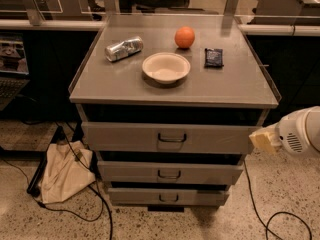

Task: Open top drawer

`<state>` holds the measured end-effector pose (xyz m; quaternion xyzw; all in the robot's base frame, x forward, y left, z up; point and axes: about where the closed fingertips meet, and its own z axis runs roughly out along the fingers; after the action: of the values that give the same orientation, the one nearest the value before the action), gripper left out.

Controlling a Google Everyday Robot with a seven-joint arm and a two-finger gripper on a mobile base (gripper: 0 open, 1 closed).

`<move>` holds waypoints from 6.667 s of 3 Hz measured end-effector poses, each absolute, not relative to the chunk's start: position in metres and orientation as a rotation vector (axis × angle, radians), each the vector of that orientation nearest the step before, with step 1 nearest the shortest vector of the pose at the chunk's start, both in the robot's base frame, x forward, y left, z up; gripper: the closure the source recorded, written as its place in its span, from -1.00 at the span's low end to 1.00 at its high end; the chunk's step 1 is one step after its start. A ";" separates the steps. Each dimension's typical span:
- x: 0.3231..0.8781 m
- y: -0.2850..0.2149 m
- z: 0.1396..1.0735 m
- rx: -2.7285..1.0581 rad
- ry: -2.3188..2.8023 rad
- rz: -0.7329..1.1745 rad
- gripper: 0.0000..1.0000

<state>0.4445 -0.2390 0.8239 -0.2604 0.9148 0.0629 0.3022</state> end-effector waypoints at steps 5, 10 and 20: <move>0.499 -0.245 0.746 -0.057 2.208 0.201 1.00; 0.621 -0.237 0.714 -0.078 2.103 0.184 1.00; 0.586 -0.226 0.685 -0.271 2.356 0.270 1.00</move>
Offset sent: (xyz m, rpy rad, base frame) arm 0.0527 0.0016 -0.0924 0.2361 -0.2038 -0.4167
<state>0.5856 -0.2257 0.6850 -0.1056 0.9176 0.1050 0.3687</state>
